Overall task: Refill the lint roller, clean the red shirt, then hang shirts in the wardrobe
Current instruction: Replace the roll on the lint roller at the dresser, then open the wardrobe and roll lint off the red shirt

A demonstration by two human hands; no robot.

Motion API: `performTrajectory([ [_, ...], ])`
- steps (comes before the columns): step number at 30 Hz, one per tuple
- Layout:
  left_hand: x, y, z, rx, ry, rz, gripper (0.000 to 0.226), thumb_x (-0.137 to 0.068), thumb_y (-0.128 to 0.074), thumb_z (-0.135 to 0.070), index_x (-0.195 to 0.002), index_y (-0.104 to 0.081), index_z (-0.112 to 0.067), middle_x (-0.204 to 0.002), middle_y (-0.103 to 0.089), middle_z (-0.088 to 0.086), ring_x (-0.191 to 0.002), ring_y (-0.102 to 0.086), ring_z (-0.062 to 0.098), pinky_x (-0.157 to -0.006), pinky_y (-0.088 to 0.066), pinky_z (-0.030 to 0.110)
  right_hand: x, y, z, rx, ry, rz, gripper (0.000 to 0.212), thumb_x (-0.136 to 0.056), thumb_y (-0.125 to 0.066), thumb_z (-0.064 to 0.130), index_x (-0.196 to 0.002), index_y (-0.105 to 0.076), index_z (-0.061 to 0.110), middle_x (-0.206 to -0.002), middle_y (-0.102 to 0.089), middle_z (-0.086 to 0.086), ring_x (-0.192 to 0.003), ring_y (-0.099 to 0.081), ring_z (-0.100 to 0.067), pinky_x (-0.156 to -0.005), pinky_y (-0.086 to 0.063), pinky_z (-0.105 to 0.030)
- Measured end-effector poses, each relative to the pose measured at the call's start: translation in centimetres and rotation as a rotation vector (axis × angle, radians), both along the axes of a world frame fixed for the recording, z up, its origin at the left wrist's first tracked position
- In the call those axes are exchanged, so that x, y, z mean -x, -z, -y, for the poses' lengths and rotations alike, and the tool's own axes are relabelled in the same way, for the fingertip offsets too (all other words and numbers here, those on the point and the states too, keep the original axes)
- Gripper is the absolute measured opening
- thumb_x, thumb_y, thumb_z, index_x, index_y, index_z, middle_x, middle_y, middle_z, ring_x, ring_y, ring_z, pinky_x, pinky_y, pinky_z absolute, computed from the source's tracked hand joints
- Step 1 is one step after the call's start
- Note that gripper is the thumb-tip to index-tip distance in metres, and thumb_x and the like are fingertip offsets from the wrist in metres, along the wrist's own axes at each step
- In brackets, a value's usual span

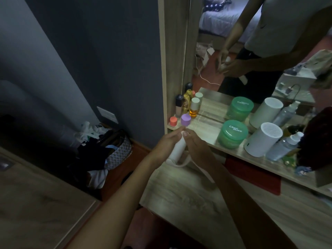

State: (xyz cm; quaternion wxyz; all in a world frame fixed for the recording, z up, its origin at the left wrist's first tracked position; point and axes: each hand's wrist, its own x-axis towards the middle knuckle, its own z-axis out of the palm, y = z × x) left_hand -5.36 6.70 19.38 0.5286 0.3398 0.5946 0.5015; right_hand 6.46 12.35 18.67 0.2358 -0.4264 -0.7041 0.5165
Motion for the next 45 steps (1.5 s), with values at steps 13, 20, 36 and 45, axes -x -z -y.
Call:
performTrajectory([
  [13, 8.0, -5.2, 3.2, -0.114, -0.318, -0.435, 0.039, -0.096, -0.05, -0.038, -0.134, -0.054, -0.029, -0.137, -0.055, -0.004, -0.122, -0.054, 0.012, -0.107, -0.042, 0.038, 3.2, -3.1, 0.6, 0.057, -0.404, -0.144, 0.096, -0.067, -0.088, 0.02, -0.144, -0.033, 0.033, -0.125, -0.063, 0.014, -0.115, -0.06, 0.0, -0.099, -0.049, -0.029],
  [20, 16.5, -10.2, 13.3, -0.124, -0.764, -1.133, 0.05, -0.095, -0.047, -0.039, -0.143, -0.043, -0.024, -0.151, -0.039, 0.003, -0.141, -0.032, 0.017, -0.117, -0.019, 0.044, 15.0, -7.8, 4.4, -0.118, -0.488, -0.209, 0.061, -0.084, -0.073, 0.014, -0.137, -0.046, 0.029, -0.104, -0.073, -0.006, -0.065, -0.071, -0.019, -0.061, -0.059, -0.029],
  [36, 33.2, -11.7, 35.5, 0.243, -1.11, -1.735, 0.053, -0.098, -0.038, -0.031, -0.149, -0.03, -0.021, -0.16, -0.014, 0.01, -0.149, -0.006, 0.028, -0.116, -0.009, 0.052, 38.9, -12.4, 23.6, -0.177, -0.486, -0.481, 0.081, -0.088, -0.068, 0.038, -0.152, -0.019, 0.034, -0.115, -0.049, 0.017, -0.094, -0.05, -0.004, -0.077, -0.041, -0.027],
  [45, 44.6, -8.7, 37.8, 0.475, -0.744, -1.992, 0.073, -0.089, -0.052, -0.023, -0.153, -0.017, -0.016, -0.161, -0.005, 0.015, -0.148, -0.004, 0.032, -0.116, -0.01, 0.054, 46.8, -9.6, 26.3, -0.233, -0.377, -0.404, 0.022, -0.089, -0.064, 0.024, -0.073, -0.059, 0.01, -0.058, -0.053, 0.006, -0.054, -0.048, -0.008, -0.054, -0.036, -0.025],
])
